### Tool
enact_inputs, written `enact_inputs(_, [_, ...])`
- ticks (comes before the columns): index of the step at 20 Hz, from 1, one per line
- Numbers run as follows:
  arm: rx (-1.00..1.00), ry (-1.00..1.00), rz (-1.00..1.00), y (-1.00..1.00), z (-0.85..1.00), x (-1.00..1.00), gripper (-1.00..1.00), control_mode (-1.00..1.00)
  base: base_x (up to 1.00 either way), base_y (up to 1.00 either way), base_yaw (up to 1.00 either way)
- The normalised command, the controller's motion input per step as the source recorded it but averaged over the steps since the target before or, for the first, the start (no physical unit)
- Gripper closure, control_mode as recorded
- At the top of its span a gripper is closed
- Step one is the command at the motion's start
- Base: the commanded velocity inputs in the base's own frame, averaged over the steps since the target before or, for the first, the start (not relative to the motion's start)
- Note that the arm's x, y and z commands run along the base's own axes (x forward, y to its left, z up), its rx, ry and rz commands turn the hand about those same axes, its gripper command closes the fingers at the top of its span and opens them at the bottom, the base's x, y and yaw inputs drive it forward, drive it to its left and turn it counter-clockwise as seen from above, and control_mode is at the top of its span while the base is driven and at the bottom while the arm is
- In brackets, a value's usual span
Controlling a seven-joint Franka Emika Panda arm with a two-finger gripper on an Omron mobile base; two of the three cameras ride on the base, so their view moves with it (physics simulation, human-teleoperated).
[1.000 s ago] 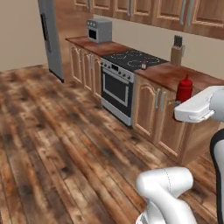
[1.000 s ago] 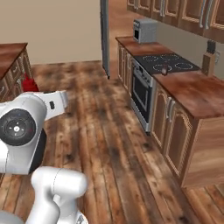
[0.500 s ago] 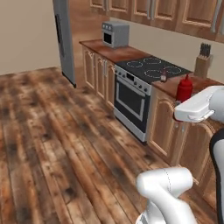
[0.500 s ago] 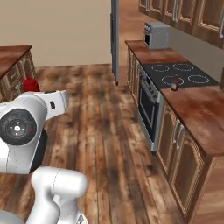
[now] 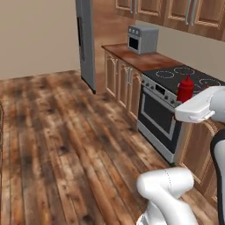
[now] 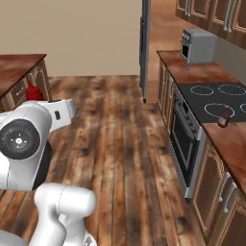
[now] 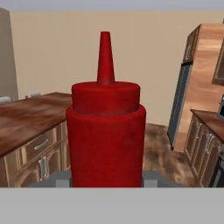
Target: Take 2 condiments from the cabinet and move them on the counter near the stove.Make sure the condiments are lined up with each other, next to each other.
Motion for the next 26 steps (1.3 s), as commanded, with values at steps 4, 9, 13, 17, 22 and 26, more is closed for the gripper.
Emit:
enact_inputs(4, [0.00,0.00,0.00,0.00,0.00,0.00,1.00,1.00,1.00,-0.15,0.01])
enact_inputs(9, [0.00,0.00,0.00,0.00,0.00,0.00,1.00,1.00,1.00,-0.08,-0.14])
enact_inputs(13, [0.00,0.00,0.00,0.00,0.00,0.00,1.00,1.00,0.18,0.01,-0.80])
enact_inputs(17, [0.00,0.00,0.00,0.00,0.00,0.00,1.00,1.00,0.00,0.00,-1.00])
enact_inputs(22, [0.00,0.00,0.00,0.00,0.00,0.00,1.00,1.00,0.00,0.00,-1.00])
enact_inputs(26, [0.00,0.00,0.00,0.00,0.00,0.00,1.00,1.00,0.43,0.43,-0.82])
